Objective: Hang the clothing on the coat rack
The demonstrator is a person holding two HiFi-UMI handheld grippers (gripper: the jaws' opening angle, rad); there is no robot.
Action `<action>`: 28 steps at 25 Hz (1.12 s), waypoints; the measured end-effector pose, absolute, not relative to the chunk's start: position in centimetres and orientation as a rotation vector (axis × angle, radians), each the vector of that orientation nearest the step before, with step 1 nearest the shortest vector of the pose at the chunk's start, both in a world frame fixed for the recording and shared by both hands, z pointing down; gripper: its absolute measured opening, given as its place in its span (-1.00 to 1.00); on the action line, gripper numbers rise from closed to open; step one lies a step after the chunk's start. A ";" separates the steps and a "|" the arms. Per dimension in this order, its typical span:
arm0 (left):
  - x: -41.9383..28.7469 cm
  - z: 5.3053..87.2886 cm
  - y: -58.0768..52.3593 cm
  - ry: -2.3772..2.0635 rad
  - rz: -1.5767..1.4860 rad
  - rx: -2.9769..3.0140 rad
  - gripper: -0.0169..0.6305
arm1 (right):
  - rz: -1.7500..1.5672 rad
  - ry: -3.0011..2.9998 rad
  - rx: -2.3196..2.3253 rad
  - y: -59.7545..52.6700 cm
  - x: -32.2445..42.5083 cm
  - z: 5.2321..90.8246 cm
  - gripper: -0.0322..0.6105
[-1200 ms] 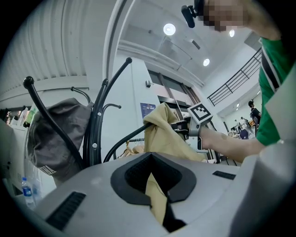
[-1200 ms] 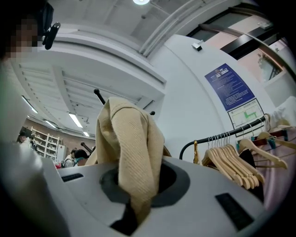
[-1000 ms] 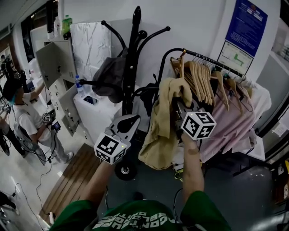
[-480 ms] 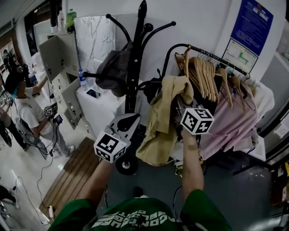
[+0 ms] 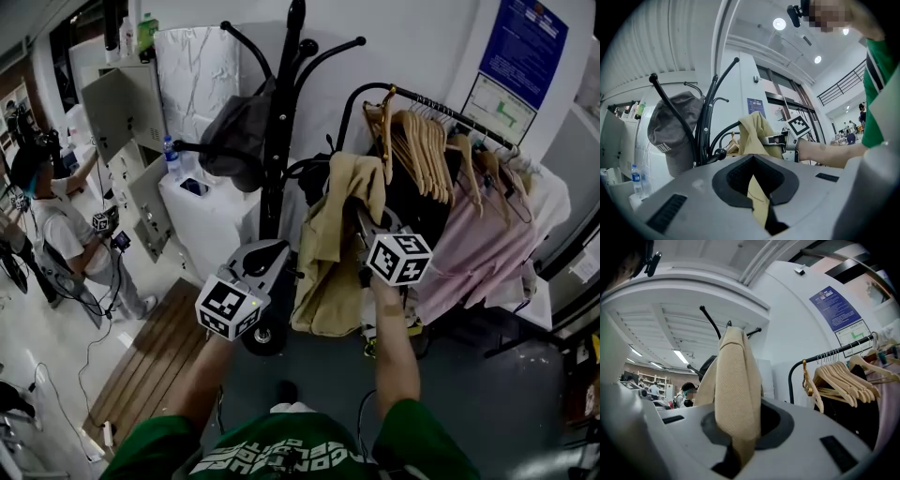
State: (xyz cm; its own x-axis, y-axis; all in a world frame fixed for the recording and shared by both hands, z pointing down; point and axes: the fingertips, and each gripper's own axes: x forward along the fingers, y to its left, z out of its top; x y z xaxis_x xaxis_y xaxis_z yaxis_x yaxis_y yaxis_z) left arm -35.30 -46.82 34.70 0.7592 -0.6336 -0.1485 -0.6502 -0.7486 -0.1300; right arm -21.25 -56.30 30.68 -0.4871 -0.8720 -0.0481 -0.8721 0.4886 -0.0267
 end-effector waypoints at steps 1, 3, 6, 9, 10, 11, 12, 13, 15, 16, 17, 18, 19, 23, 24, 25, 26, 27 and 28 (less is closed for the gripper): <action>-35.2 34.8 -46.6 1.024 0.138 -2.781 -0.93 | 0.002 2.672 -1.551 -56.1 -21.4 30.7 -0.77; -35.0 34.7 -46.1 1.019 0.137 -2.779 -0.93 | 0.009 2.687 -1.547 -55.5 -21.5 30.8 -0.76; -34.8 34.7 -45.1 1.014 0.139 -2.780 -0.93 | 0.010 2.693 -1.569 -54.3 -21.3 31.1 -0.64; -34.9 34.9 -44.0 1.014 0.141 -2.788 -0.93 | -0.006 2.677 -1.590 -52.8 -20.8 31.6 -0.53; -34.9 35.0 -43.5 1.014 0.143 -2.791 -0.93 | -0.010 2.669 -1.597 -52.2 -20.6 31.7 -0.51; -34.9 35.1 -43.1 1.014 0.146 -2.794 -0.93 | -0.016 2.661 -1.603 -51.6 -20.4 31.9 -0.49; -34.9 35.2 -42.6 1.013 0.147 -2.797 -0.93 | -0.024 2.652 -1.609 -50.9 -20.2 32.1 -0.48; -34.9 35.3 -42.1 1.012 0.146 -2.800 -0.93 | -0.033 2.644 -1.617 -50.2 -20.0 32.3 -0.48; -34.8 35.6 -41.1 1.007 0.137 -2.807 -0.93 | -0.055 2.629 -1.633 -48.8 -19.5 32.9 -0.48; -34.8 35.7 -40.7 1.004 0.131 -2.810 -0.93 | -0.068 2.623 -1.641 -48.1 -19.2 33.3 -0.48; -34.9 35.8 -40.3 1.003 0.127 -2.811 -0.93 | -0.085 2.617 -1.648 -47.4 -19.0 33.7 -0.48; -34.9 36.0 -39.8 1.003 0.126 -2.813 -0.93 | -0.104 2.612 -1.653 -46.6 -18.7 34.2 -0.48; -35.0 36.2 -39.3 1.006 0.128 -2.816 -0.93 | -0.125 2.608 -1.659 -45.8 -18.4 34.8 -0.48; -35.4 37.1 -37.2 1.023 0.145 -2.833 -0.93 | -0.193 2.597 -1.703 -42.2 -17.7 37.4 -0.48; -35.4 37.4 -36.8 1.026 0.146 -2.840 -0.93 | -0.206 2.595 -1.713 -41.3 -17.6 38.0 -0.48; -35.5 37.8 -36.3 1.029 0.146 -2.848 -0.93 | -0.218 2.593 -1.722 -40.5 -17.5 38.6 -0.48; -35.4 38.2 -35.9 1.031 0.146 -2.859 -0.93 | -0.229 2.592 -1.729 -39.6 -17.5 39.1 -0.48; -35.3 38.6 -35.6 1.030 0.145 -2.871 -0.93 | -0.244 2.592 -1.732 -38.8 -17.4 39.6 -0.48; -35.2 39.0 -35.2 1.025 0.142 -2.885 -0.93 | -0.263 2.593 -1.731 -38.0 -17.3 40.2 -0.51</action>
